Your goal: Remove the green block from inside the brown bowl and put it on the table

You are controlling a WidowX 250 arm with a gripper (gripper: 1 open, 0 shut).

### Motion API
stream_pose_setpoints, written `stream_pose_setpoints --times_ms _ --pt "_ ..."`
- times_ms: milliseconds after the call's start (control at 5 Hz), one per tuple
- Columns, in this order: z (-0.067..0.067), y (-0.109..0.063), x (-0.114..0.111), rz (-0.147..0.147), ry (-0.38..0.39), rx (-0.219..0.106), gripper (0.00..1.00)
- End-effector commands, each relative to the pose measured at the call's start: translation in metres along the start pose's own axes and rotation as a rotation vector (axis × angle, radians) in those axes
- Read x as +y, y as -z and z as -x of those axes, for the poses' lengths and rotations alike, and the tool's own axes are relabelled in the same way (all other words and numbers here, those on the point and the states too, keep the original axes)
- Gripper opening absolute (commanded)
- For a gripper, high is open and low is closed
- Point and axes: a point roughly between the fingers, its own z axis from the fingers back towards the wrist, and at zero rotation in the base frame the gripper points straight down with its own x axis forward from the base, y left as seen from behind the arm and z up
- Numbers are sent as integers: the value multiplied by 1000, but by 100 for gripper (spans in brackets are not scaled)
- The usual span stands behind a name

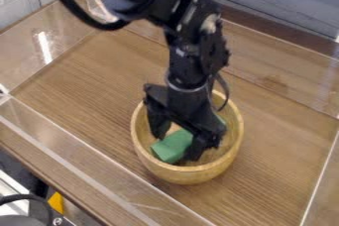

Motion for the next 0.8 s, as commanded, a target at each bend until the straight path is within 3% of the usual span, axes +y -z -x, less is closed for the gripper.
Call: stream_pose_setpoints --times_ms 0,200,600 --pt "-6 0 -3 8 74 -23 0" --pt "-9 -10 -6 23 138 -24 0" --pt "-4 -29 -11 46 45 -24 0"
